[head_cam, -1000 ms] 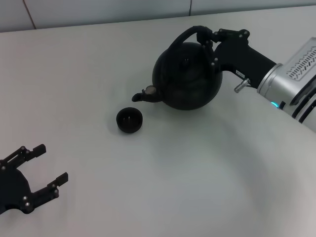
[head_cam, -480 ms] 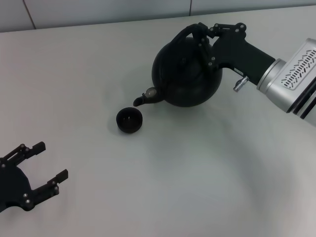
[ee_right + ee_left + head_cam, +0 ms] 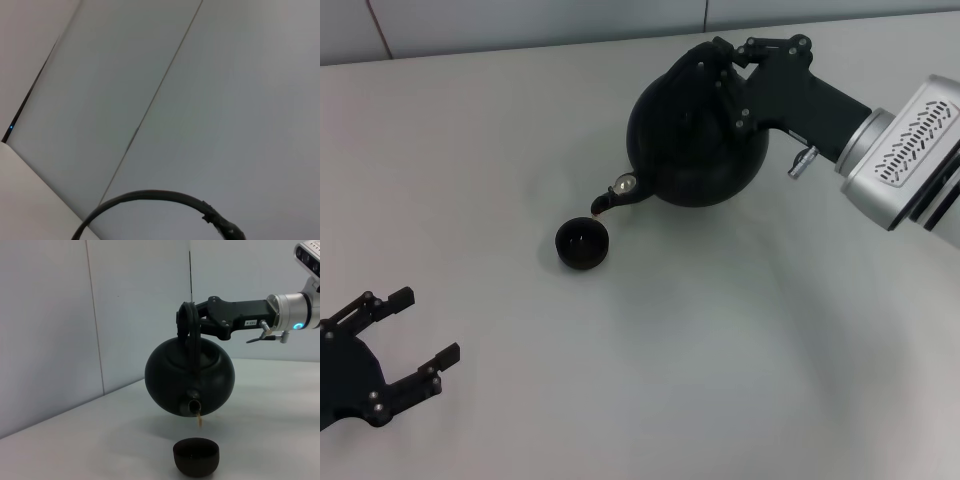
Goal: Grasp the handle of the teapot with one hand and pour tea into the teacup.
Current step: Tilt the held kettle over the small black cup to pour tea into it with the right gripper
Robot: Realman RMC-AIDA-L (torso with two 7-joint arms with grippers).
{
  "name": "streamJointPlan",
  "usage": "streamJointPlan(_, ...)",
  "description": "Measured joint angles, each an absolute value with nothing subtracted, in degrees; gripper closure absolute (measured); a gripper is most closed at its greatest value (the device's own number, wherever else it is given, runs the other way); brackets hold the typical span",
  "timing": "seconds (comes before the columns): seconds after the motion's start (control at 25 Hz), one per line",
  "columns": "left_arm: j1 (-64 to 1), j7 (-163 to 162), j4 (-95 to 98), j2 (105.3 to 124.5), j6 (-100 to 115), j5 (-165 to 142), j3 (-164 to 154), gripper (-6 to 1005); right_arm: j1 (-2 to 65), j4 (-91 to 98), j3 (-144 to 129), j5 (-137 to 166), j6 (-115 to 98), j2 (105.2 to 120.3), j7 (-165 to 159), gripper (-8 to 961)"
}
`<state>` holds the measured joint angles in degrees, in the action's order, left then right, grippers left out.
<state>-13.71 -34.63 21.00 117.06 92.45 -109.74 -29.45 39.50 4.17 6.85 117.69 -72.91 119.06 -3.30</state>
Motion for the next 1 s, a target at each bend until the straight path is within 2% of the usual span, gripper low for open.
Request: streamJointPlan(1.0, -13.7, -34.6, 21.0, 117.07, 92.7, -109.7, -29.4, 200, 40.3, 3.8, 6.9, 117.7, -72.3, 119.17, -1.2, 873)
